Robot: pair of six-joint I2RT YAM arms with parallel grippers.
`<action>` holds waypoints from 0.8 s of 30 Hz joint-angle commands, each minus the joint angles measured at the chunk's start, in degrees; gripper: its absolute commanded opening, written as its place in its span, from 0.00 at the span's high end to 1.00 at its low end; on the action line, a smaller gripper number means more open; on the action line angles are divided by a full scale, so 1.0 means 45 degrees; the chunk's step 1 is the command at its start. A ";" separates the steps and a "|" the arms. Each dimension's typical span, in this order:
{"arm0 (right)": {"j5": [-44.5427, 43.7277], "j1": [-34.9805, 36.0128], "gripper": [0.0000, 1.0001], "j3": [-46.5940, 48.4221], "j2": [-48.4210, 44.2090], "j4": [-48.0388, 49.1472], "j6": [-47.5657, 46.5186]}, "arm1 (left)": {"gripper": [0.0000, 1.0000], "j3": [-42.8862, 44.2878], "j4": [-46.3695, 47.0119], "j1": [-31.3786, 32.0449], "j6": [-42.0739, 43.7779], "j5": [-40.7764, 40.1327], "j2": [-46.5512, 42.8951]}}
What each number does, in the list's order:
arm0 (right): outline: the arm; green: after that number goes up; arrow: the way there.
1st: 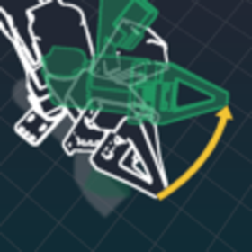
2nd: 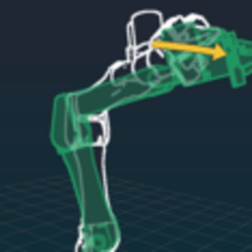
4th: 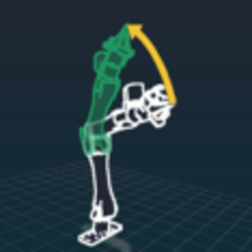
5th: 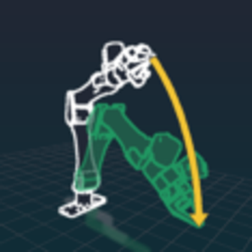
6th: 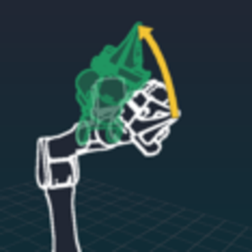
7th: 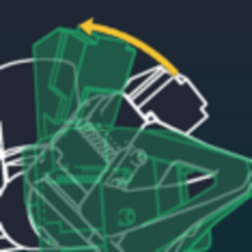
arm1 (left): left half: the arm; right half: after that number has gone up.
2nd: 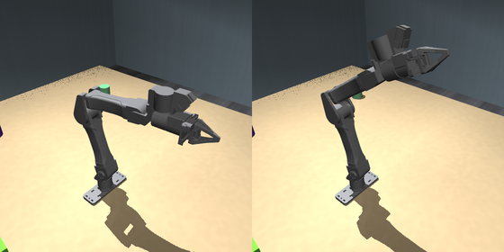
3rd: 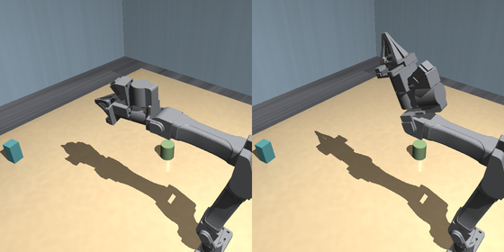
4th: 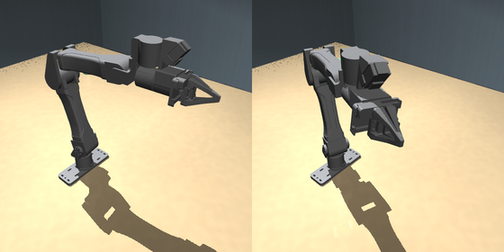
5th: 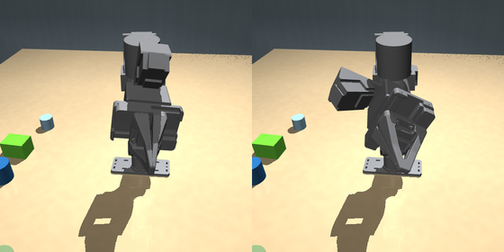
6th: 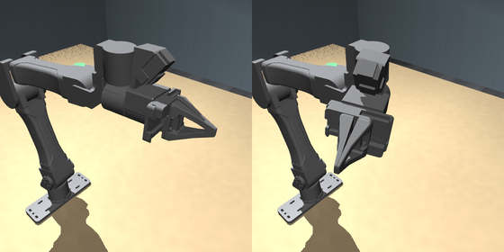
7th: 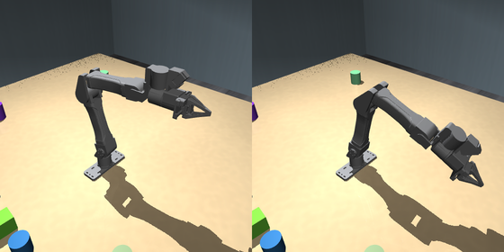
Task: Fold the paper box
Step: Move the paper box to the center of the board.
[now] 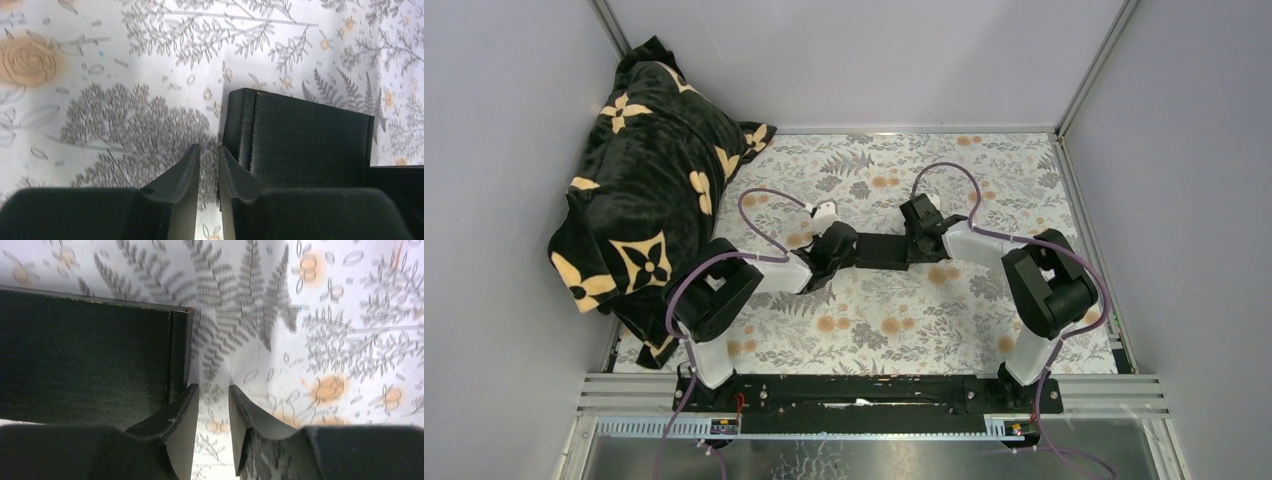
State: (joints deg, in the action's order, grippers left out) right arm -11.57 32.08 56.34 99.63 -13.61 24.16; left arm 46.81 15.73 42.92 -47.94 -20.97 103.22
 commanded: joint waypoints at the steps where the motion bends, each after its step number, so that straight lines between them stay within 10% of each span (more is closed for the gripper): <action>1: 0.1328 -0.0005 0.62 0.1169 0.1191 0.0673 -0.0499 | 0.73 0.0648 0.0463 -0.0284 0.0718 0.1938 0.0924; 8: 0.0800 -0.0233 0.53 0.0968 0.0152 0.0311 -0.0870 | 0.69 0.0544 -0.0056 -0.0427 0.0954 0.2169 0.0257; 13: 0.0507 -0.0241 0.09 0.0200 -0.1912 -0.0258 -0.0925 | 0.60 -0.0234 -0.0821 -0.0401 0.0820 0.1931 -0.1507; 16: 0.0605 -0.0234 0.00 -0.0326 -0.3067 -0.0509 -0.0835 | 0.52 -0.0643 -0.1523 -0.0364 0.0919 0.1547 -0.2781; 18: 0.0707 -0.0241 0.01 -0.0595 -0.3659 -0.0756 -0.0765 | 0.38 -0.0940 -0.1992 -0.0351 0.1016 0.1245 -0.3690; 19: 0.0771 -0.0249 0.00 -0.0758 -0.3942 -0.0864 -0.0724 | 0.06 -0.1081 -0.2279 -0.0342 0.1156 0.1099 -0.4260; 24: 0.0645 -0.0241 0.00 -0.1633 -0.5426 -0.1383 -0.0483 | 0.01 -0.1465 -0.4226 -0.0364 0.1674 0.0171 -0.6265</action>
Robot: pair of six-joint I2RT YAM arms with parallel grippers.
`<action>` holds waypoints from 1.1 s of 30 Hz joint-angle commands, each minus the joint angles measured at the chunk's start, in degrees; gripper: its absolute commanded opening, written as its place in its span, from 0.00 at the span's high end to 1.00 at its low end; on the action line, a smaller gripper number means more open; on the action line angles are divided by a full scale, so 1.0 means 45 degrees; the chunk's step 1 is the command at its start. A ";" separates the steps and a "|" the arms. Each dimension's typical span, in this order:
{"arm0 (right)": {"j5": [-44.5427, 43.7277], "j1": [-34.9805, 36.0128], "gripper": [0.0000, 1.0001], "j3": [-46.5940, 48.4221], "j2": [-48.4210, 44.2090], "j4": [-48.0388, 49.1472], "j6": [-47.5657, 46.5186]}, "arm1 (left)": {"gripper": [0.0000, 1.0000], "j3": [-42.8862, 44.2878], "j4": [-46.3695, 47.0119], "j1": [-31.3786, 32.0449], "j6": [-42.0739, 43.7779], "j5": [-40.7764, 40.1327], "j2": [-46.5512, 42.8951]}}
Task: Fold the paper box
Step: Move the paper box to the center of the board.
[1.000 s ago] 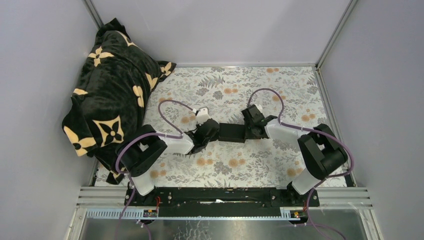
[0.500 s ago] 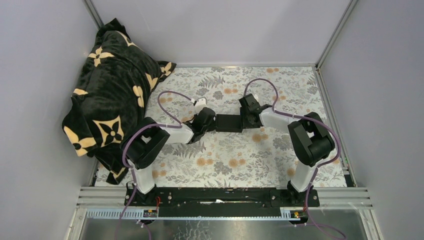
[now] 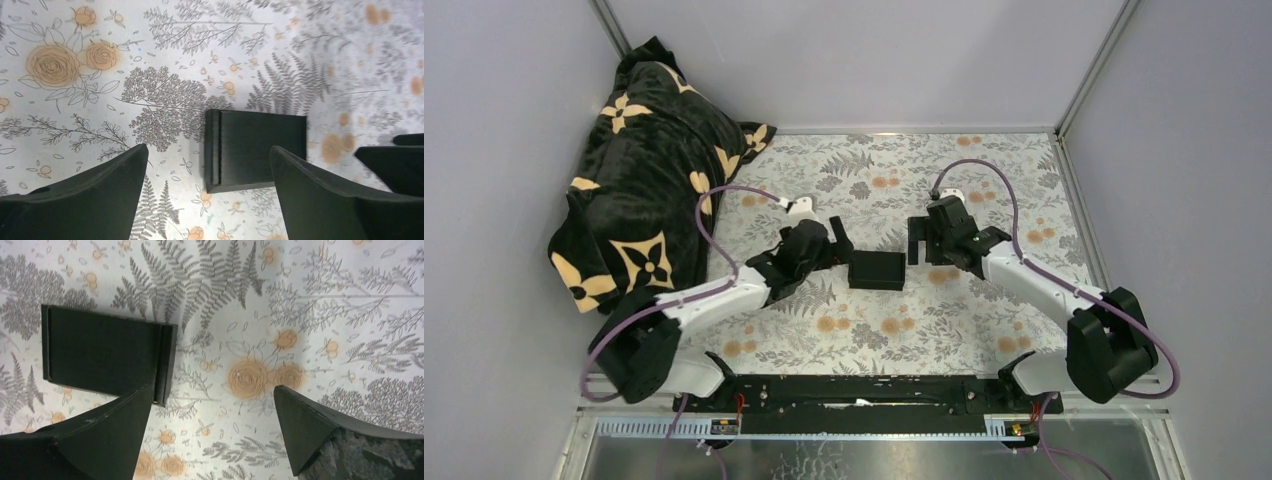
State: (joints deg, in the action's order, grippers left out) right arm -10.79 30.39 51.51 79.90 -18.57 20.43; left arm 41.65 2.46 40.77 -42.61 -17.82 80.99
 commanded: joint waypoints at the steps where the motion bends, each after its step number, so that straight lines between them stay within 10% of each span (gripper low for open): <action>1: 0.0525 0.0140 0.00 -0.0803 -0.1349 -0.0265 0.0364 | 0.02 -0.0494 -0.1448 0.0113 0.0502 -0.0558 -0.1690; 14: 0.1257 0.0130 0.00 -0.2621 -0.2280 0.0247 0.1051 | 0.04 -0.2372 -0.0845 0.0392 -0.0194 0.0008 -0.2167; 20: 0.0770 0.0131 0.04 -0.2473 -0.1020 0.0811 0.1199 | 0.28 -0.1786 0.0443 0.0392 0.0139 0.0237 0.0341; 28: 0.0347 0.0141 0.18 -0.1895 -0.0176 0.0997 0.0945 | 0.36 -0.0912 0.0692 0.0300 0.0446 0.0361 0.1979; 33: 0.0547 0.0141 0.22 -0.1443 -0.0753 0.1665 -0.0152 | 0.49 -0.1320 0.0185 0.0345 0.0234 0.0947 0.0460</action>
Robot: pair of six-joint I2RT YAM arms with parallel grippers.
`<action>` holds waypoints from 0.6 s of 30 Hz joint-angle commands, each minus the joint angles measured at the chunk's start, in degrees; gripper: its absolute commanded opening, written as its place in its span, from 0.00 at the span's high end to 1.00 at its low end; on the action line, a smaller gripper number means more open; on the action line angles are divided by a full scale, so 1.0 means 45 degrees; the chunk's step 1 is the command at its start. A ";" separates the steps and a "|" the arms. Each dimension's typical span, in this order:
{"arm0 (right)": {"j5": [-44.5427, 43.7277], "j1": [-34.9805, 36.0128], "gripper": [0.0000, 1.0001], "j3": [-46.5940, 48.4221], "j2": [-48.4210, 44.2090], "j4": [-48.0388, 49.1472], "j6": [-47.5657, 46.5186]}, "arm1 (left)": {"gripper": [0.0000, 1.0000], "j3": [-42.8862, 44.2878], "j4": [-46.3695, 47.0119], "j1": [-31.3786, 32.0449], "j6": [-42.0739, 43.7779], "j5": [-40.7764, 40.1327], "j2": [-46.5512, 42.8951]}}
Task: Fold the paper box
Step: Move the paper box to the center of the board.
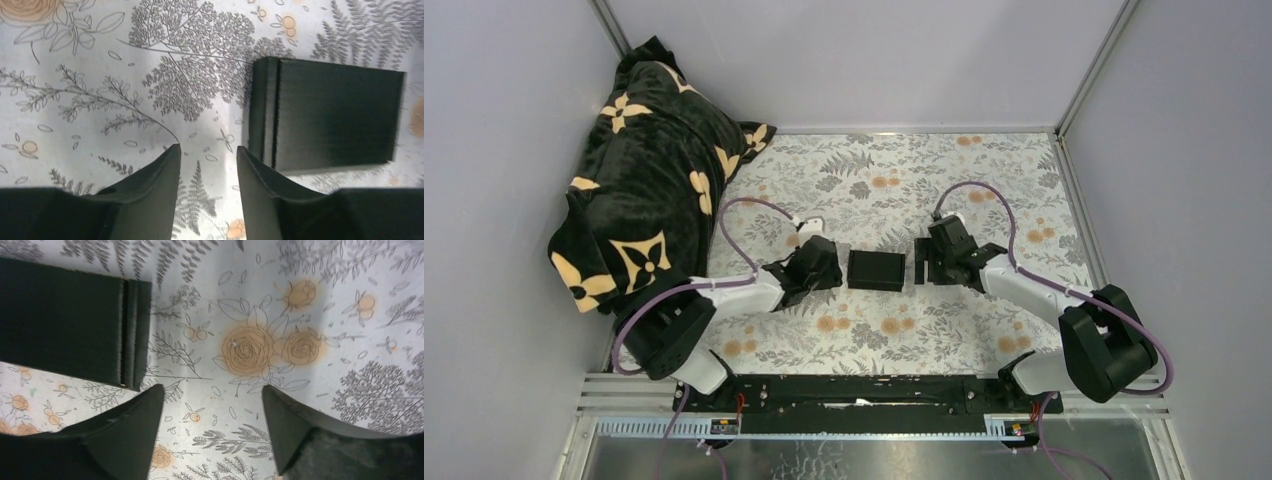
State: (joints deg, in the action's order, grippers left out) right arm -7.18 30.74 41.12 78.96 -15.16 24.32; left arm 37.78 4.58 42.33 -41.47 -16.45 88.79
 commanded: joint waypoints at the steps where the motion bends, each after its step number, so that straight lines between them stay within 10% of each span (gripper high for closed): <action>1: -0.0118 0.0063 0.15 0.1128 -0.0565 0.1042 -0.1628 | 0.52 -0.0870 -0.0118 0.0039 -0.0195 0.0871 -0.1919; 11: 0.6070 0.0087 0.00 0.1822 0.0058 0.2580 -0.7014 | 0.53 -0.1333 -0.2170 0.0353 -0.0364 0.0824 -0.4349; 18: 0.5470 0.1007 0.00 0.3176 0.1952 0.2063 -1.0616 | 0.53 -0.1286 -0.2554 0.0347 -0.0192 0.1054 -0.4599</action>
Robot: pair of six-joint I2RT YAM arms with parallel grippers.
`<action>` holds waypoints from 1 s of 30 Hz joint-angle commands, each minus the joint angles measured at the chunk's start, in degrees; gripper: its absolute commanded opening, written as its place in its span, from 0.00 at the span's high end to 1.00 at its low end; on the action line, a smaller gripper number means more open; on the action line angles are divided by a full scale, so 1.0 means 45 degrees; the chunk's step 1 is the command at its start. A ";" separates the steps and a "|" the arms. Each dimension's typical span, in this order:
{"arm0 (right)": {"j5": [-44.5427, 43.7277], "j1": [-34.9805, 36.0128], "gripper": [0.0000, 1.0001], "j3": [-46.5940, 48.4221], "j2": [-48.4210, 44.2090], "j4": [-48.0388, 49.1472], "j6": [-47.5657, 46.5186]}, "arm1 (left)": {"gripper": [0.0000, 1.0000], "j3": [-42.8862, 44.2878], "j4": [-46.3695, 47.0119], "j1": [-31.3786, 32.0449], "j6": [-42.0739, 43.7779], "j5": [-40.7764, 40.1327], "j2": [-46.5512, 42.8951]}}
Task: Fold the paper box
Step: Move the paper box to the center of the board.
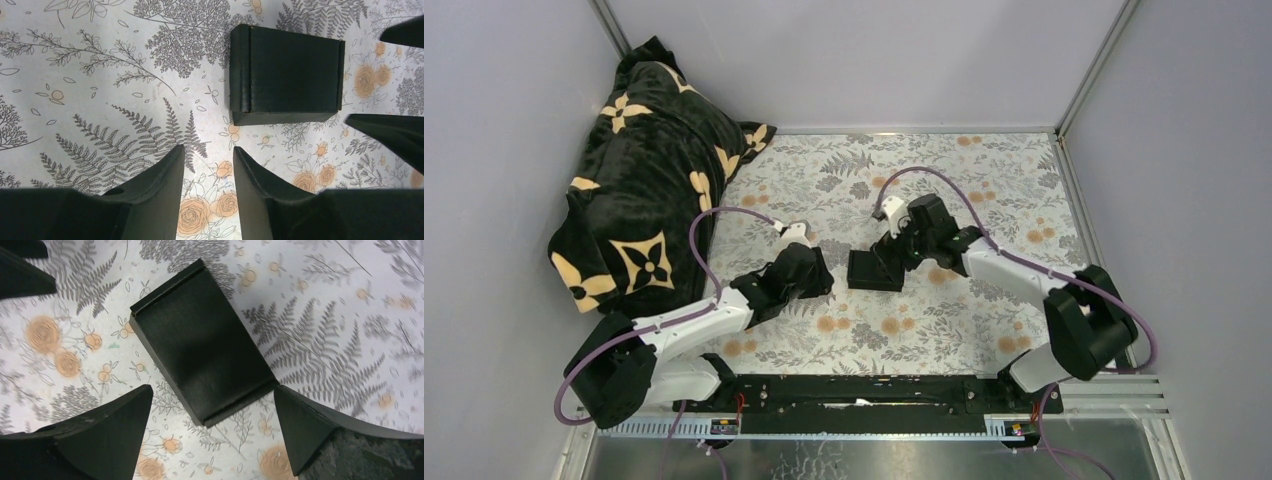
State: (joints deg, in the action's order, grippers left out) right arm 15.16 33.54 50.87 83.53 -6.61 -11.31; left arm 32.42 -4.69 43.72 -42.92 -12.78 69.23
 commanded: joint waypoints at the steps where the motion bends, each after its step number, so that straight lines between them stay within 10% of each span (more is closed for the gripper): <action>1: 0.0610 0.0397 0.00 0.1135 0.1144 0.0210 -0.3028 | 0.53 -0.0069 -0.0532 0.0025 0.0168 0.0241 -0.0266; 30: 0.0590 0.1392 0.00 0.1840 0.3537 0.0171 -0.5083 | 0.57 -0.0463 0.1561 -0.0627 0.0156 0.2102 0.0568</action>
State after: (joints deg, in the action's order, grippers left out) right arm 18.09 38.28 58.76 99.92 -3.97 -33.41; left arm 31.20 -4.25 41.19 -41.47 -7.46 70.78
